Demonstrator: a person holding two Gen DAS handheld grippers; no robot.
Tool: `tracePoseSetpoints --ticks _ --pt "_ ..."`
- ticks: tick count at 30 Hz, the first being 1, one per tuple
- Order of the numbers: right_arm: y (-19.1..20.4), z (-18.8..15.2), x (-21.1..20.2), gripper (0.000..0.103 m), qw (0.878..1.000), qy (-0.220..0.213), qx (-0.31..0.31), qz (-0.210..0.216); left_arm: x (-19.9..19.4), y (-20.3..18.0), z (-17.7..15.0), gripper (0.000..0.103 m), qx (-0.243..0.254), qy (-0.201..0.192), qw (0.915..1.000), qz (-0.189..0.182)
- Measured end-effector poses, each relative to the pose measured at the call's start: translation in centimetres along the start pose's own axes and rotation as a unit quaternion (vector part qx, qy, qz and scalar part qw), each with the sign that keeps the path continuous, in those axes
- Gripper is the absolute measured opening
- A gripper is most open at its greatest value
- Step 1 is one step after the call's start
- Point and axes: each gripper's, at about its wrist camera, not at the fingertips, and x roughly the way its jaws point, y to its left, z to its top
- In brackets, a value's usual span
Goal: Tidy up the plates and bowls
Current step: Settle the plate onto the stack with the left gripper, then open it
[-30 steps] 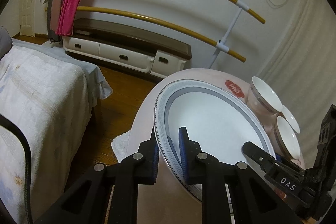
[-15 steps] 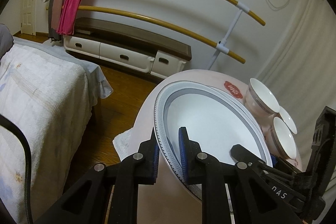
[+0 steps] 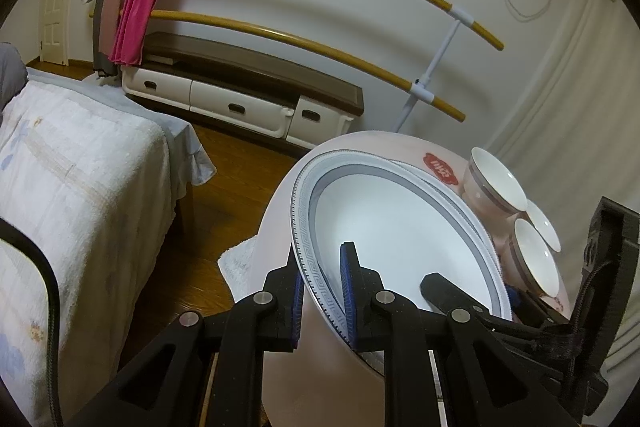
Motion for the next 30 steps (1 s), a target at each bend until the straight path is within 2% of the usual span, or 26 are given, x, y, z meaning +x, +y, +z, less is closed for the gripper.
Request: tracePoseSetpoints --ticks 10,21,25,30 --pt "0.2 0.0 0.1 0.093 1.0 0.008 0.0 -0.001 -0.6 -0.1 -0.3 0.013 -0.002 -0.001 1.0 0.002" --pt "0.2 0.1 0.0 0.094 1.0 0.025 -0.005 0.016 -1.0 -0.1 -0.4 0.014 -0.002 -0.002 1.0 0.002" --pt "0.3 0.2 -0.5 0.094 1.0 0.017 -0.013 -0.016 -1.4 -0.2 -0.4 0.014 0.0 -0.005 1.0 0.004" --pt "0.3 0.1 -0.5 0.094 1.0 0.019 -0.015 -0.013 -1.4 -0.3 -0.6 0.014 -0.001 -0.005 1.0 0.006"
